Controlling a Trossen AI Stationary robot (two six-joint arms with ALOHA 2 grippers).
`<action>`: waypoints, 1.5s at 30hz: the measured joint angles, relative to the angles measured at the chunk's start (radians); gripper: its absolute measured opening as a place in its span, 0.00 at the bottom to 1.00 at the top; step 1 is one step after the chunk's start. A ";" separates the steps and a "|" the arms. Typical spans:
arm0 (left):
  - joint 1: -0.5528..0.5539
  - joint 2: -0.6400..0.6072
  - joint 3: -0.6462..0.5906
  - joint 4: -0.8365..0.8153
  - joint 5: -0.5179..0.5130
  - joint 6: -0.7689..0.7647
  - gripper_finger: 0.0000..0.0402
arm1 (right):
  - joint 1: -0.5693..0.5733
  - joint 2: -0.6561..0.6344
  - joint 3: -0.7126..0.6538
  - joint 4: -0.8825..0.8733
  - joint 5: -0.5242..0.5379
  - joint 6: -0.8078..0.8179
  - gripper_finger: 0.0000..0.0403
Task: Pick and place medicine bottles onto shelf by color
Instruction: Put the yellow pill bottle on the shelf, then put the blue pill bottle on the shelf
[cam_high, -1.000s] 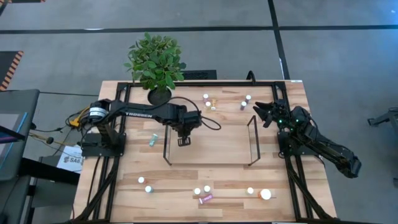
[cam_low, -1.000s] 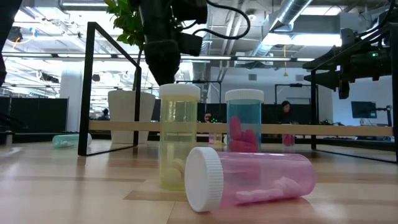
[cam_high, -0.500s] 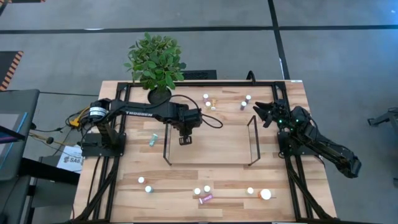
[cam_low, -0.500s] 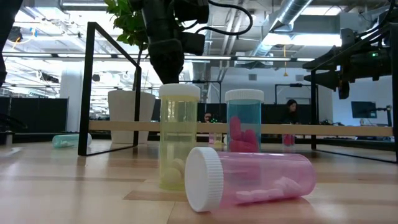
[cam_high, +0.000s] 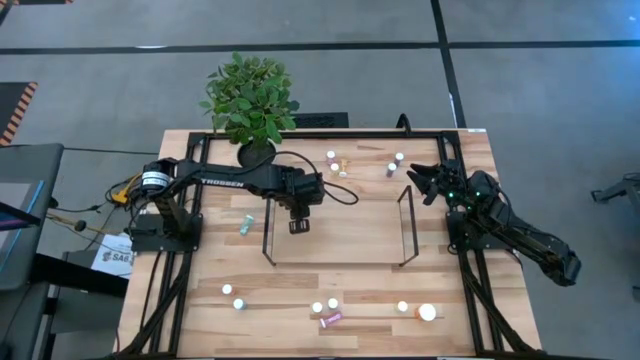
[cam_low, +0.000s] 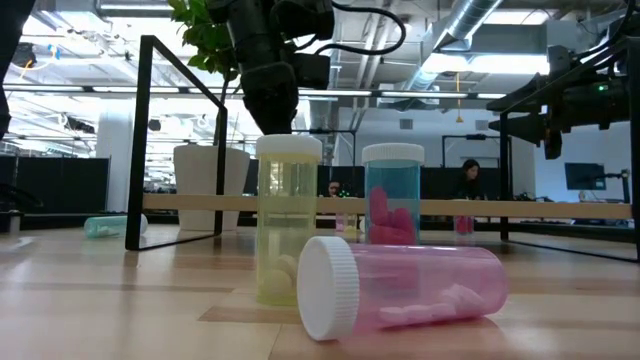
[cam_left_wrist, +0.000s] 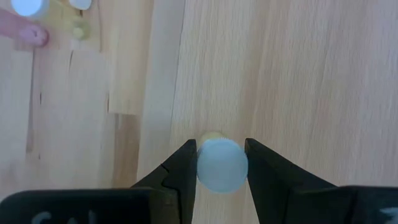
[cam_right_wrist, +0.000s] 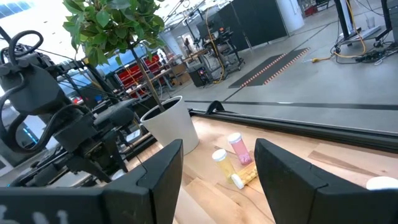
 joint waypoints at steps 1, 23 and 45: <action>0.000 0.000 0.000 -0.001 0.000 -0.002 0.25 | 0.000 0.000 0.000 0.000 0.000 0.000 0.55; -0.012 -0.144 -0.006 -0.015 -0.014 -0.099 0.53 | 0.000 0.000 0.000 0.000 0.000 0.000 0.55; -0.289 -0.519 -0.004 -0.484 -0.324 -0.835 0.54 | 0.000 0.000 0.000 0.000 0.000 0.000 0.55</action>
